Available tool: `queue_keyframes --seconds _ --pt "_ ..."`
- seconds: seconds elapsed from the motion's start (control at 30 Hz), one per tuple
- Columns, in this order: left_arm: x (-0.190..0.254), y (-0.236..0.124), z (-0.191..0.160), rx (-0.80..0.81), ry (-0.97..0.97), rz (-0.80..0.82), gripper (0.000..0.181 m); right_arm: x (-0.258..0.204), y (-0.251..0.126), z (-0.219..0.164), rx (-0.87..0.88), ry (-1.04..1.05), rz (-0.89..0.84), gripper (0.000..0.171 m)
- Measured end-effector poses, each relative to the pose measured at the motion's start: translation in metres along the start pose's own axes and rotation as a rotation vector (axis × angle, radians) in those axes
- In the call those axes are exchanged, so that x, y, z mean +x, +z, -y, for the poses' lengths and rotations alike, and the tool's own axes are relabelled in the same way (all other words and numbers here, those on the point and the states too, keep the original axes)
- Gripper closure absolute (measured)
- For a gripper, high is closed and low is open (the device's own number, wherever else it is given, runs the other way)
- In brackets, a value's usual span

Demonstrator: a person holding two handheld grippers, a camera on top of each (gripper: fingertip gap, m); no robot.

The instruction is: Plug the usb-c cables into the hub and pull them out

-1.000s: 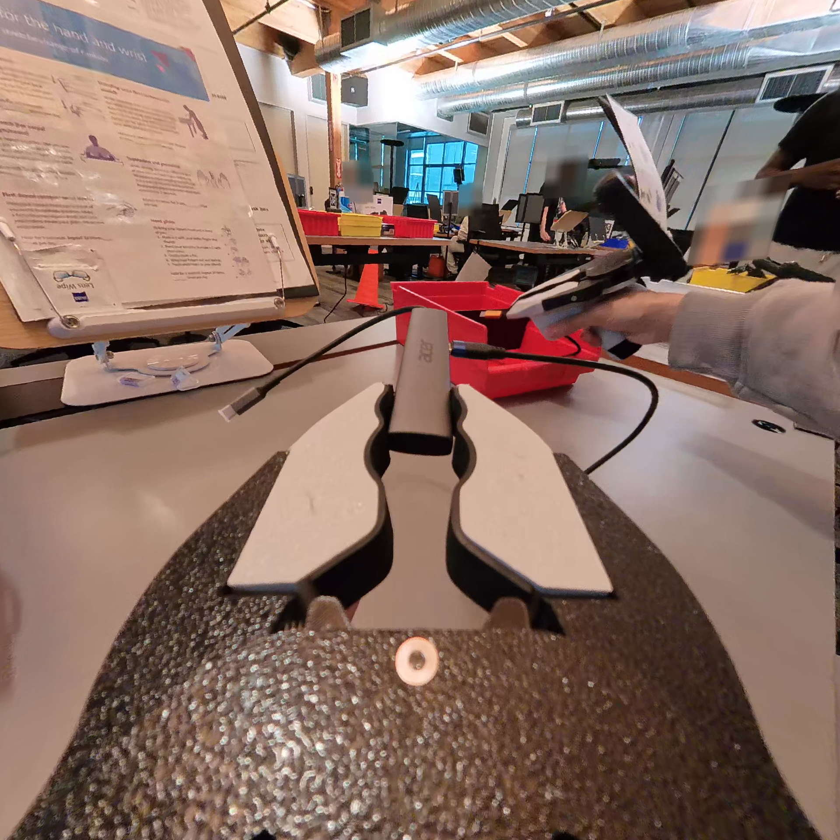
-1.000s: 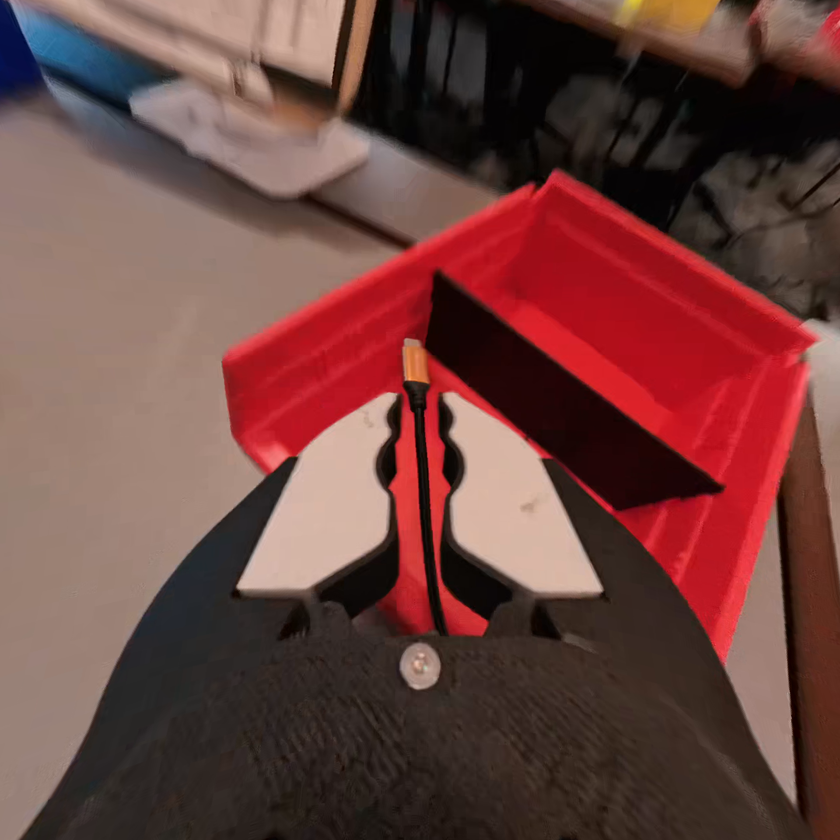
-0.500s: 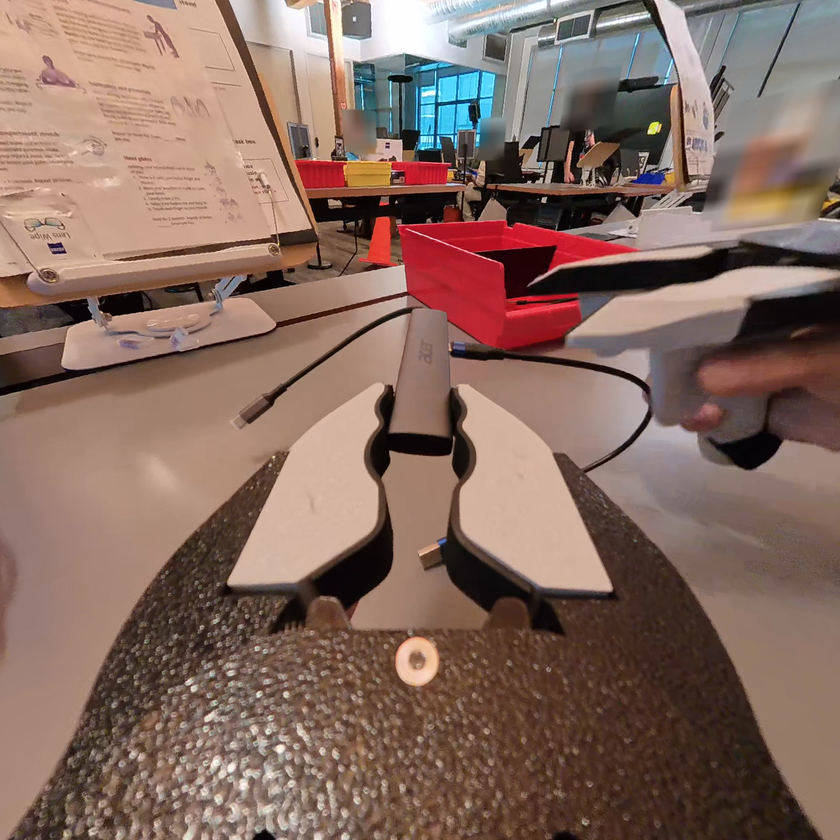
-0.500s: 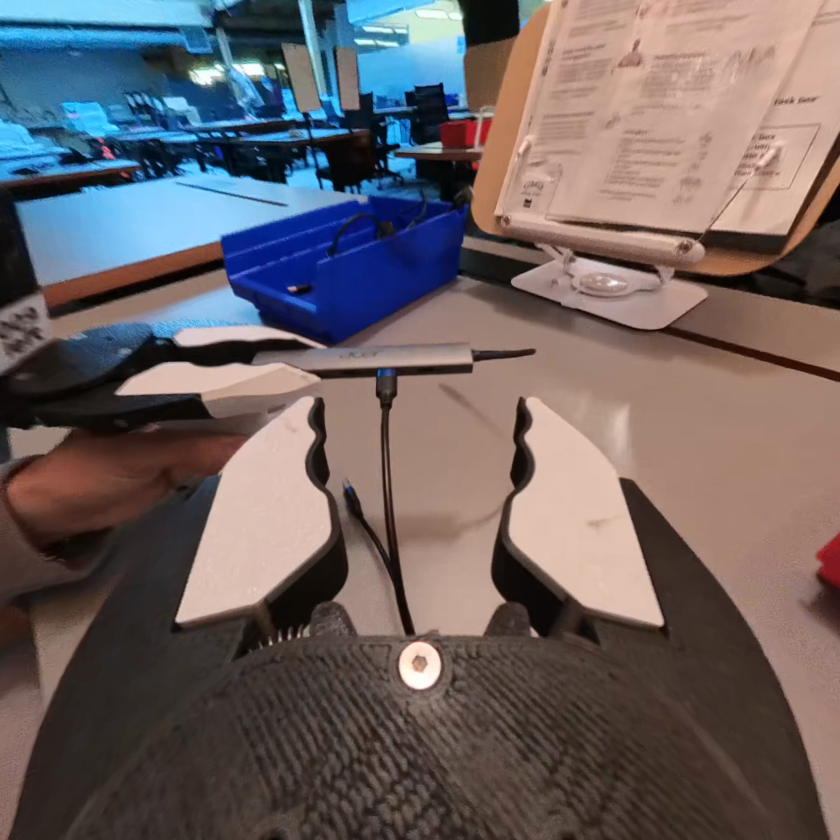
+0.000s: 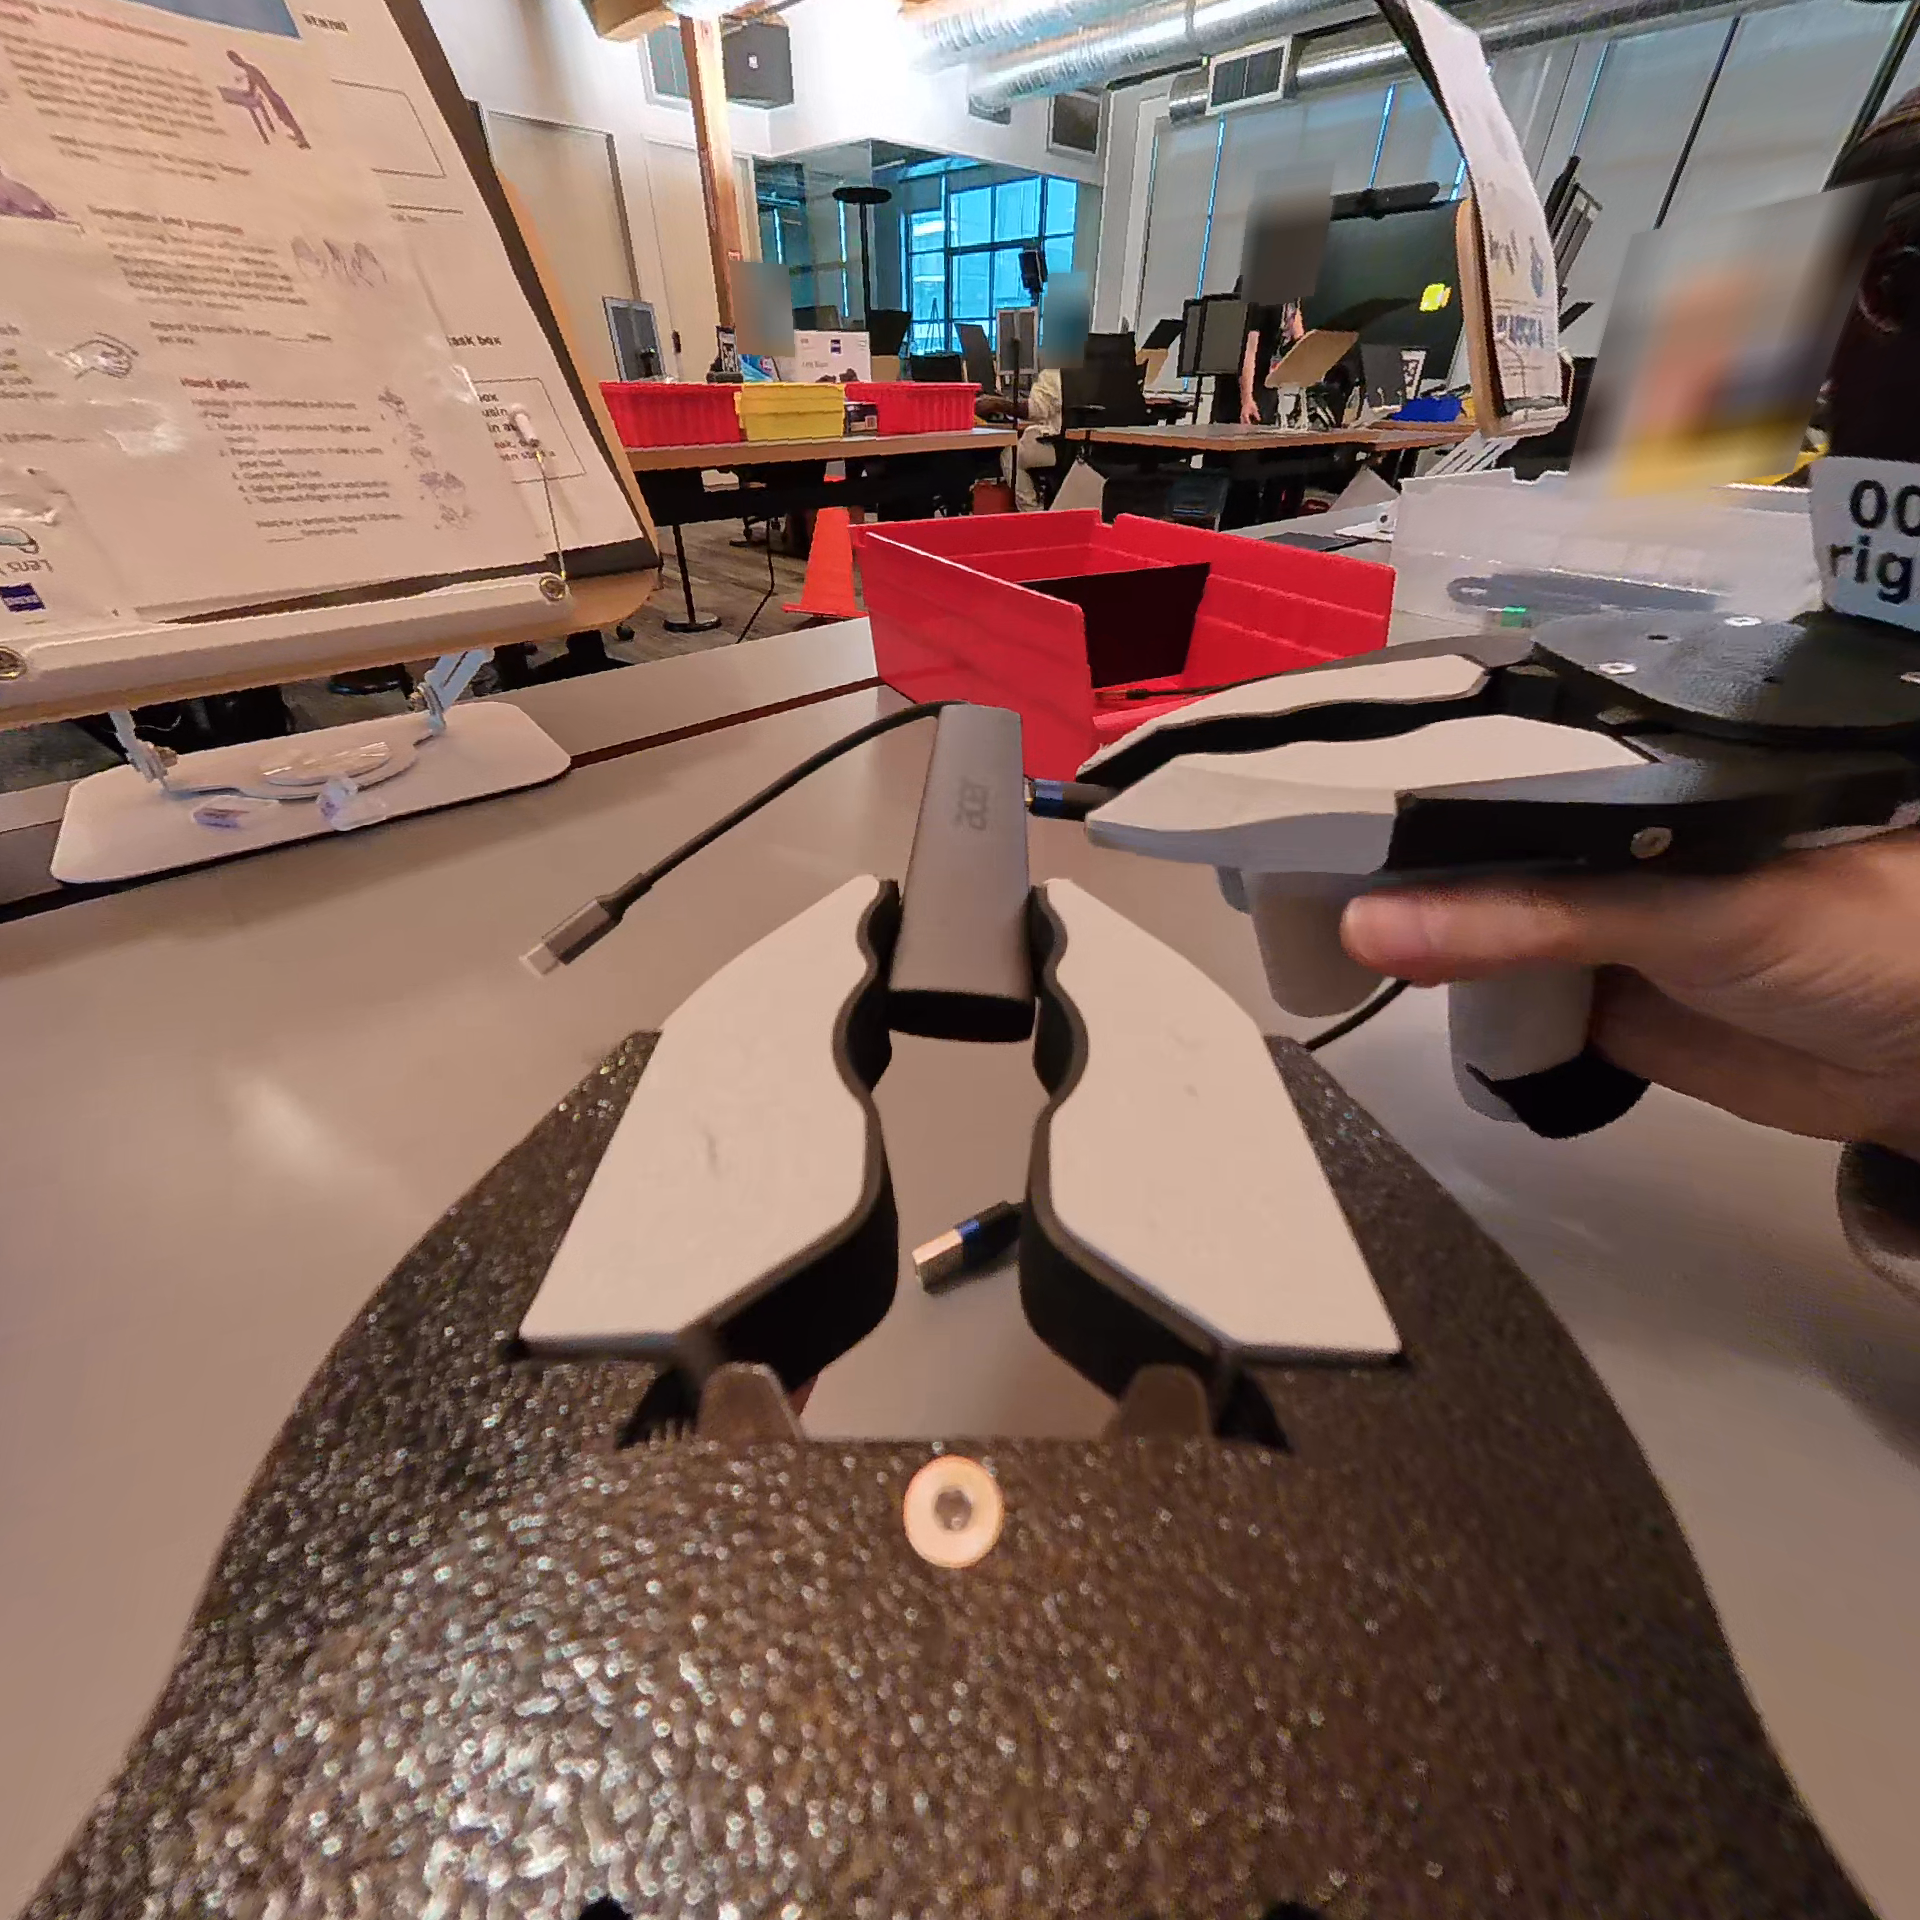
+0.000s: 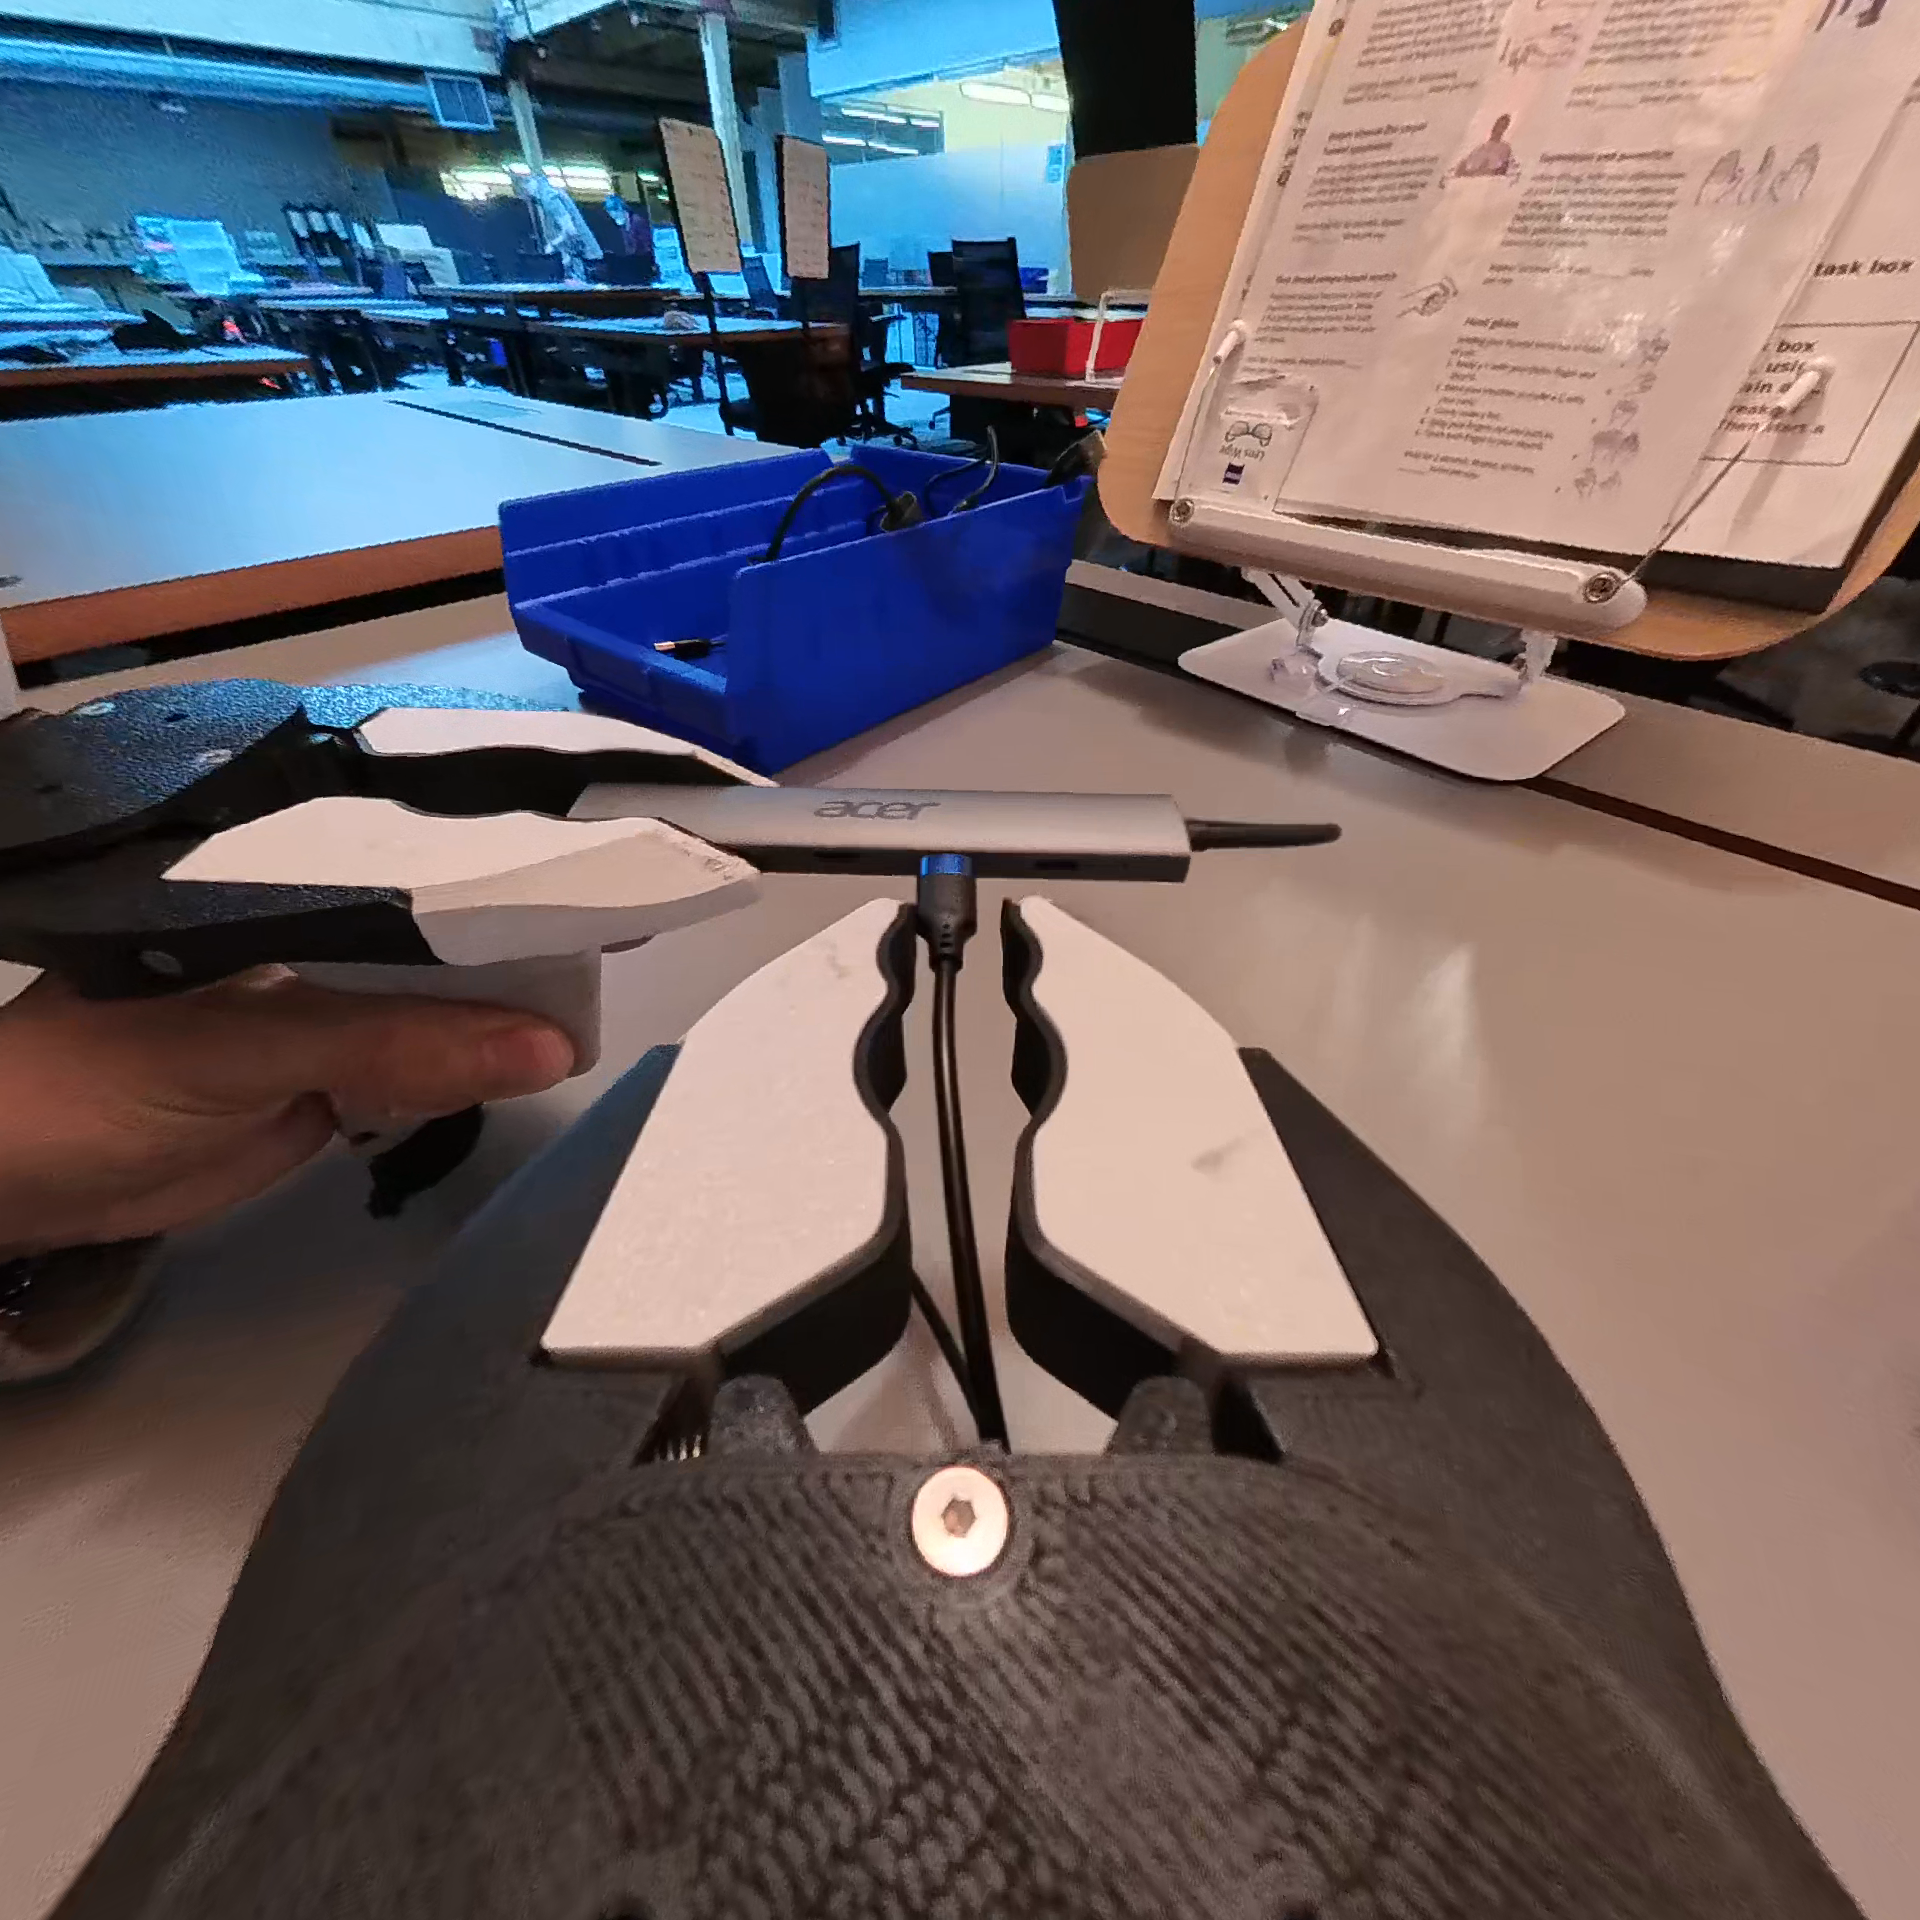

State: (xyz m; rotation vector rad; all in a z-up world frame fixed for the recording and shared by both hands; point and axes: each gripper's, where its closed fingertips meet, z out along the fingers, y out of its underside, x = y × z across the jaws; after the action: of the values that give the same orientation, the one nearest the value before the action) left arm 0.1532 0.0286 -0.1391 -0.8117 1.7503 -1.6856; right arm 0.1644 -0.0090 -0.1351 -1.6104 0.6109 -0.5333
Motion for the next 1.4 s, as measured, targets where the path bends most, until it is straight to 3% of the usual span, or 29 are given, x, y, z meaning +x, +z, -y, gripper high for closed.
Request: queue_keyframes --seconds 0.4,0.73,0.93,1.03,1.07,1.1,1.17,1.2,1.27,1.4 --pt "0.002 -0.001 0.003 0.017 -0.001 -0.015 0.158 -0.004 0.004 0.007 0.026 0.017 0.005 0.16" --pt "-0.001 -0.001 0.0 0.016 0.017 -0.005 0.158 -0.004 0.009 -0.004 -0.102 -0.006 -0.018 0.16" --pt "-0.001 -0.005 0.005 0.017 0.27 0.066 0.158 -0.007 0.009 -0.005 -0.094 0.026 -0.011 0.16" --pt "-0.001 -0.007 0.01 0.036 0.283 0.079 0.158 -0.009 0.009 0.0 -0.097 0.058 -0.006 0.16" --pt "-0.005 -0.008 0.011 0.04 0.273 0.094 0.158 -0.01 0.008 0.0 -0.109 0.044 -0.009 0.16" --pt "-0.035 -0.017 0.017 0.05 0.251 0.249 0.158 -0.013 0.004 -0.007 -0.167 0.001 -0.001 0.16" --pt "-0.094 -0.039 0.027 0.087 0.05 0.327 0.158 -0.007 -0.014 -0.014 -0.184 -0.029 -0.042 0.16" --pt "-0.103 -0.044 0.037 0.144 -0.052 0.28 0.158 -0.005 -0.022 0.003 -0.071 0.081 -0.024 0.16" --pt "-0.074 -0.039 0.051 0.191 -0.001 0.175 0.158 0.012 -0.033 0.04 0.088 0.162 -0.055 0.16" --pt "-0.007 -0.028 0.064 0.209 0.074 -0.009 0.158 0.032 -0.045 0.091 -0.001 -0.121 -0.068 0.16"
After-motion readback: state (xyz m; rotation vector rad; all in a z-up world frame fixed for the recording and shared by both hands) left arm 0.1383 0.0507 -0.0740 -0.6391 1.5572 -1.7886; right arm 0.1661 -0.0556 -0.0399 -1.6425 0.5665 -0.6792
